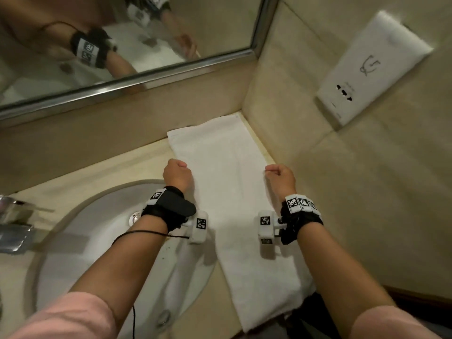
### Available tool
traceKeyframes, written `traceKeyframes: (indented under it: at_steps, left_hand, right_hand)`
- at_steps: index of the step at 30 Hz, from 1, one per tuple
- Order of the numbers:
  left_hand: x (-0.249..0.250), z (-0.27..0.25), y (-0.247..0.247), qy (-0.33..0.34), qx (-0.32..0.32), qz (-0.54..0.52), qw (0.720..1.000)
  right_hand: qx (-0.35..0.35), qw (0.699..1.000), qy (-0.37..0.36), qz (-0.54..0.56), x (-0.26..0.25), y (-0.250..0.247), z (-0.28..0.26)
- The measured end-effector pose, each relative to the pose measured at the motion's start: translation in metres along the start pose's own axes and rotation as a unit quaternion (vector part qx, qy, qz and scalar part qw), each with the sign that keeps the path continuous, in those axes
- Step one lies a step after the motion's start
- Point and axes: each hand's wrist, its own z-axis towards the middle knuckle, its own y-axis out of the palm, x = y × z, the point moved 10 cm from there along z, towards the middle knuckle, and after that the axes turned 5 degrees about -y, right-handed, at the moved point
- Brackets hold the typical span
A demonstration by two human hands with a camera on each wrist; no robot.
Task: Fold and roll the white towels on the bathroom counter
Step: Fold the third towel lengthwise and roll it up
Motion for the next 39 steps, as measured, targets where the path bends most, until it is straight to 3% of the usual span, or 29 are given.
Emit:
traceKeyframes:
  at_steps: [4,7,10,12,16,22,26,32,39]
  left_hand:
    - [-0.023,-0.03,0.011,-0.015,-0.051,0.048,0.997]
    - [-0.043,-0.053,0.017,-0.051,-0.077,0.076,0.993]
    - [-0.075,-0.055,0.032,-0.098,-0.124,0.084,0.984]
    - [-0.087,-0.107,0.044,-0.129,-0.17,0.034,0.976]
    - [-0.103,-0.129,0.052,-0.167,-0.228,0.049,0.958]
    - [-0.114,-0.165,0.058,-0.144,-0.212,0.099,0.962]
    - [-0.116,-0.172,0.062,-0.136,-0.207,0.109,0.963]
    - [-0.124,-0.176,0.069,-0.149,-0.213,0.081,0.962]
    - [-0.12,-0.185,0.067,-0.141,-0.181,0.066,0.971]
  right_hand:
    - [0.044,0.993,-0.021,-0.112,0.022,-0.043,-0.036]
    - [0.006,0.975,-0.045,-0.218,0.035,-0.052,-0.055]
    - [-0.01,0.953,-0.022,-0.3,0.052,-0.056,-0.067]
    - [-0.026,0.942,-0.029,-0.334,0.058,-0.082,-0.092]
    - [-0.042,0.93,0.022,-0.366,0.072,-0.082,-0.097]
    - [-0.076,0.934,0.067,-0.342,0.088,-0.097,-0.104]
    - [-0.106,0.942,0.049,-0.316,0.092,-0.098,-0.103]
    - [-0.076,0.966,0.05,-0.241,0.093,-0.111,-0.103]
    - [-0.118,0.949,0.084,-0.279,0.109,-0.108,-0.102]
